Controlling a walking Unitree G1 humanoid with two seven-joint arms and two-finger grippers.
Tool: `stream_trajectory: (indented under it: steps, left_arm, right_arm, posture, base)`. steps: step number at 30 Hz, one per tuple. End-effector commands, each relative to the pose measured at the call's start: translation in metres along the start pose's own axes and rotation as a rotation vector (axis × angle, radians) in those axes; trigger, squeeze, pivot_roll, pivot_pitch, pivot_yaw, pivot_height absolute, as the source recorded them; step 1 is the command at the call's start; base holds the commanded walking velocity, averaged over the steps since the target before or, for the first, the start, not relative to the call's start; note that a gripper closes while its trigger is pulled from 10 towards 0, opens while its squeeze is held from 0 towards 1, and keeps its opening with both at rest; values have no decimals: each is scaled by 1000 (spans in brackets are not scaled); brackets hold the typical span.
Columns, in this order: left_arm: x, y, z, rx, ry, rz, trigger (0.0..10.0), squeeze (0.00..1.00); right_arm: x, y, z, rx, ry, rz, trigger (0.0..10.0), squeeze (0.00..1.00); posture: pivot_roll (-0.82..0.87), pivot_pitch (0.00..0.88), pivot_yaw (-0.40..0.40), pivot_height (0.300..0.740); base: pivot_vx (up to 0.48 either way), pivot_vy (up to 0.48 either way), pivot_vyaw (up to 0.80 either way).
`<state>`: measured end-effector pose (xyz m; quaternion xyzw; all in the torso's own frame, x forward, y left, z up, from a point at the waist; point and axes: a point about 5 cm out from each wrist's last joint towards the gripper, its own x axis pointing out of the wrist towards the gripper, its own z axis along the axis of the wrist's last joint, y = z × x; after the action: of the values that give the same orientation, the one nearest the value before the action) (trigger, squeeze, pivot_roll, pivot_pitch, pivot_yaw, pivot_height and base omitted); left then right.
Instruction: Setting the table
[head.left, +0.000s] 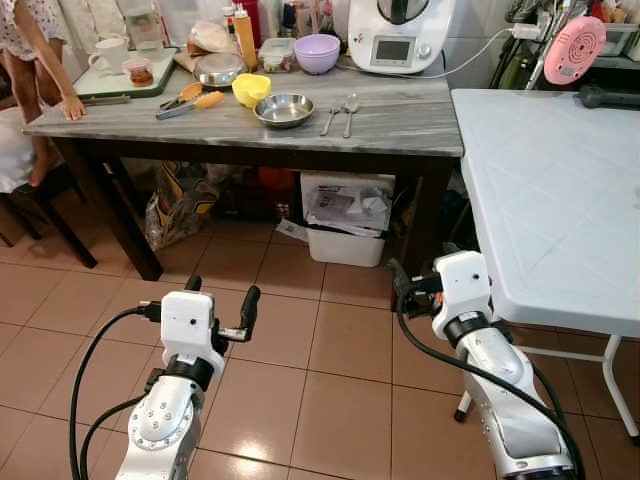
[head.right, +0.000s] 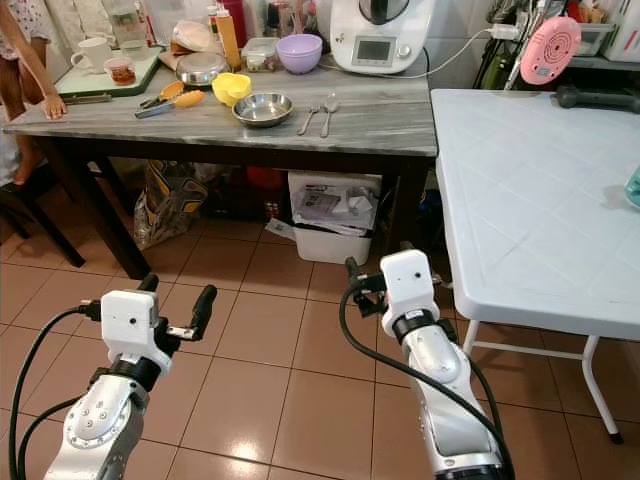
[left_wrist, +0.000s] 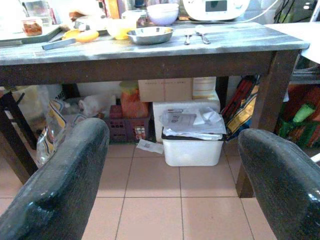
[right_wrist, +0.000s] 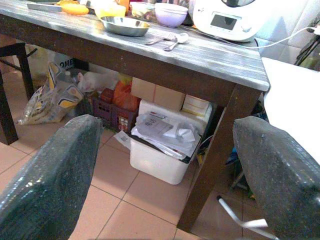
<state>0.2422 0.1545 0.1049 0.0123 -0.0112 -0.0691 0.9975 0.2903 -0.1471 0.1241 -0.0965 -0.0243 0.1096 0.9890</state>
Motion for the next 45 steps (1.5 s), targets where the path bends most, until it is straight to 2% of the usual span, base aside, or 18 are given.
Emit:
stream_trajectory:
  steps: [1, 17, 35, 45]
  left_arm:
    - [0, 1, 0, 14, 3, -6, 10000, 0]
    - [2, 4, 3, 5, -5, 20, 10000, 0]
    - [5, 4, 5, -1, -6, 10, 10000, 0]
    - [8, 2, 8, -3, -11, -1, 10000, 0]
  right_arm:
    - [2, 1, 3, -6, -16, 10, 10000, 0]
    - [-7, 0, 4, 1, -21, 12, 10000, 0]
    - [-15, -1, 5, -7, -24, 2, 10000, 0]
    - [-22, -9, 4, -29, -20, -41, 10000, 0]
  posture:
    - [-165, 39, 64, 740]
    - [-170, 56, 63, 740]
    - [-184, 74, 81, 740]
    - [-192, 79, 95, 740]
  base:
    - [0, 0, 0]
    - [0, -240, 0]
    - [0, -412, 0]
    - [0, -378, 0]
